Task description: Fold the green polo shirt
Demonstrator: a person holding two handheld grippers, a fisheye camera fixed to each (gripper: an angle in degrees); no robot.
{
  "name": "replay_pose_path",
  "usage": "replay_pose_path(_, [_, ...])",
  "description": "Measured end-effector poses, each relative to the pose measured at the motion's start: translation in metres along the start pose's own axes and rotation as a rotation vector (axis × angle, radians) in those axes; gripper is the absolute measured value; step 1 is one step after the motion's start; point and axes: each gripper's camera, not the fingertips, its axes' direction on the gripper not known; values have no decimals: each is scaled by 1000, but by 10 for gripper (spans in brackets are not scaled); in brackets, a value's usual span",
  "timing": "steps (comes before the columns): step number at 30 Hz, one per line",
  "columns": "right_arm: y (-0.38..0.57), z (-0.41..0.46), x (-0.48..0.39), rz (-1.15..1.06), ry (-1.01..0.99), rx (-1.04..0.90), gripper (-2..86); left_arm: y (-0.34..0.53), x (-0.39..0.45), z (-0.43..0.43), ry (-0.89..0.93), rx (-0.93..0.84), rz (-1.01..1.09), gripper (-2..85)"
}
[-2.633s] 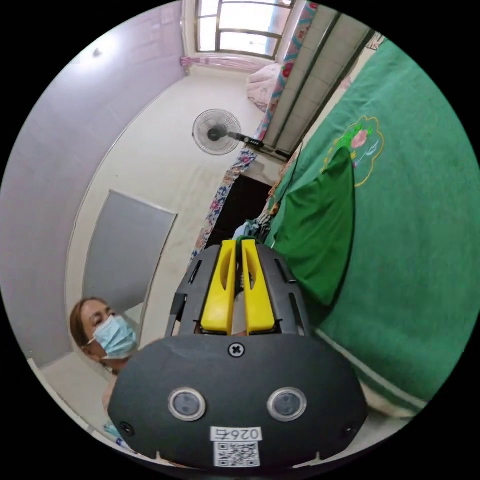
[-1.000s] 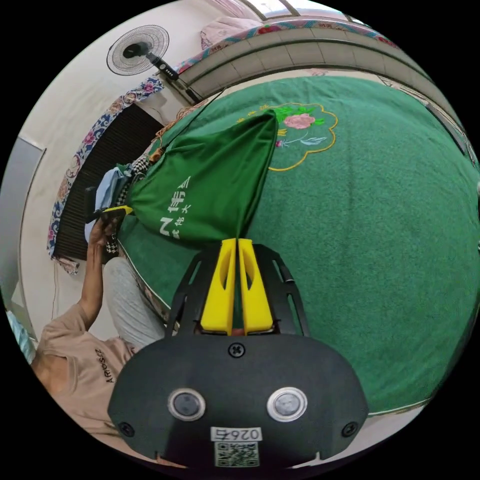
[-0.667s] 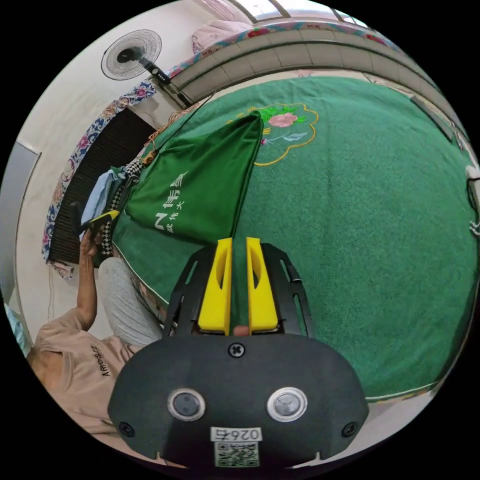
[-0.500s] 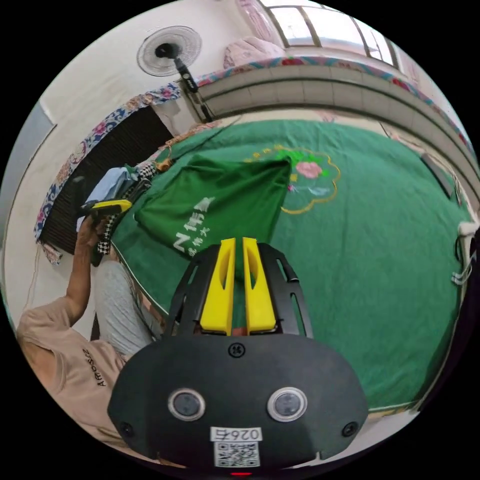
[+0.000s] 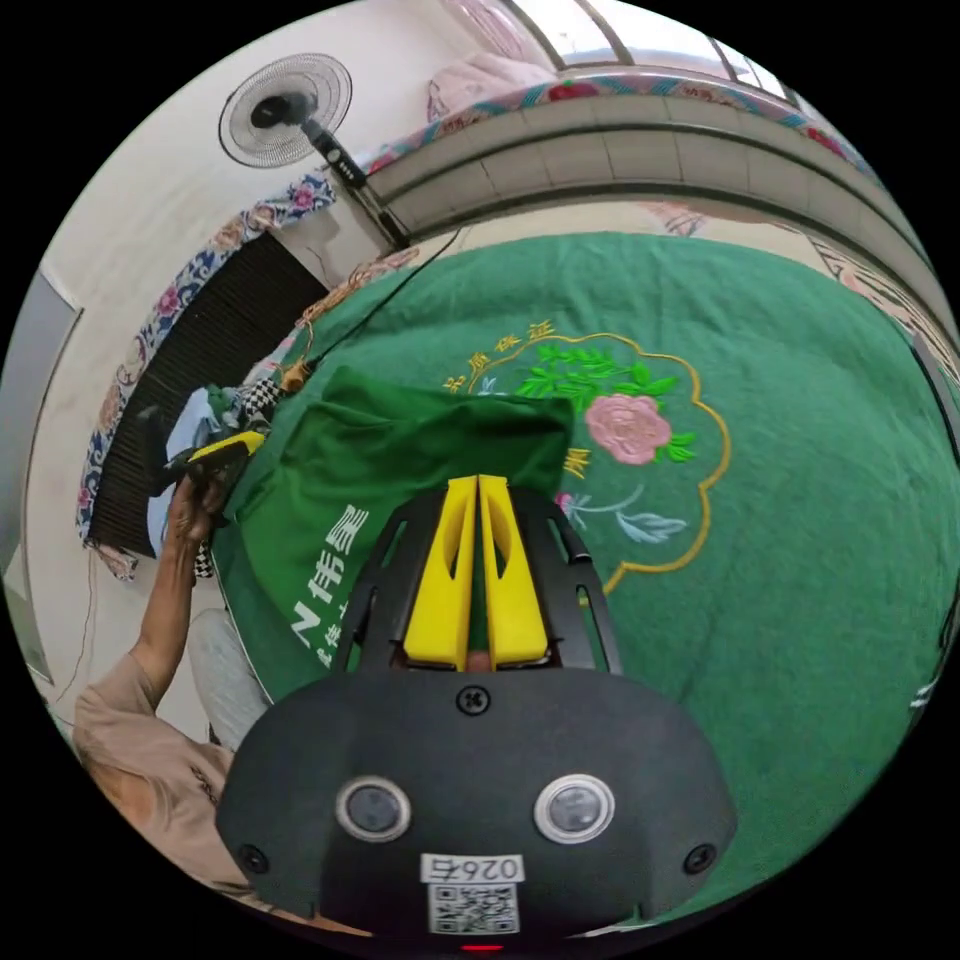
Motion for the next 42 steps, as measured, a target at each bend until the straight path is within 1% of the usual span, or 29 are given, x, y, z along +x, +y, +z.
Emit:
replay_pose_path(1, [13, -14, 11, 20, -1, 36, 8, 3, -10, -6, 9, 39, -9, 11])
replay_pose_path(2, [25, -24, 24, 56, -27, 70, 23, 4, -16, -7, 20, 55, -16, 45])
replay_pose_path(3, [31, -28, 31, 77, -50, 82, 31, 3, -28, -3, 64, 71, -34, 114])
replay_pose_path(4, [41, -32, 46, 113, -116, 98, 47, -1, -39, 10, 123, 48, -54, 147])
replay_pose_path(5, [49, -33, 62, 147, -192, 114, 61, -3, -43, 18, 150, 26, -59, 163])
replay_pose_path(6, [52, -32, 70, 164, -226, 119, 69, -9, -50, 37, 187, -25, -62, 171])
replay_pose_path(8, [59, -24, 97, 220, -324, 129, 97, -18, -54, 65, 205, -85, -52, 183])
replay_pose_path(12, [59, -15, 118, 210, -370, 131, 93, -44, -48, 129, 224, -200, 24, 221])
replay_pose_path(15, [52, -11, 126, 174, -406, 115, 88, -54, -42, 155, 77, -270, 73, 193])
replay_pose_path(18, [44, -9, 130, 142, -433, 89, 84, -54, -40, 173, 96, -301, 110, 185])
replay_pose_path(23, [31, -4, 127, 82, -469, 31, 78, -40, -33, 197, 34, -318, 197, 171])
replay_pose_path(24, [30, -5, 126, 78, -469, 29, 77, -35, -31, 202, 35, -303, 223, 148])
replay_pose_path(25, [29, -5, 124, 68, -471, 20, 74, -29, -28, 209, 87, -293, 248, 125])
replay_pose_path(27, [29, -8, 123, 56, -485, 9, 72, -19, -26, 222, 118, -283, 245, 104])
replay_pose_path(29, [39, -17, 124, 48, -497, 22, 71, -9, -28, 231, 137, -255, 246, 106])
replay_pose_path(31, [44, -21, 126, 66, -497, 18, 61, -2, -38, 247, 207, -267, 198, 105])
replay_pose_path(32, [46, -23, 125, 70, -502, 4, 55, -1, -39, 251, 215, -272, 184, 103])
replay_pose_path(33, [46, -25, 125, 71, -499, -2, 52, 3, -41, 259, 229, -276, 168, 93])
replay_pose_path(35, [52, -33, 117, 77, -436, -30, 15, 11, -40, 270, 225, -271, 158, 68])
replay_pose_path(36, [54, -36, 113, 66, -419, -37, 6, 18, -39, 278, 256, -278, 153, 55])
replay_pose_path(38, [71, -64, 85, -30, -285, 34, -9, 29, -34, 287, 246, -259, 127, 47])
replay_pose_path(39, [78, -75, 75, -66, -237, 68, -10, 38, -26, 290, 208, -241, 139, 43])
replay_pose_path(41, [112, -120, 27, -213, -35, 179, -13, 54, -7, 292, 127, -207, 170, 39])
replay_pose_path(42, [122, -132, 15, -250, -2, 202, -13, 66, 8, 290, 72, -170, 200, 37])
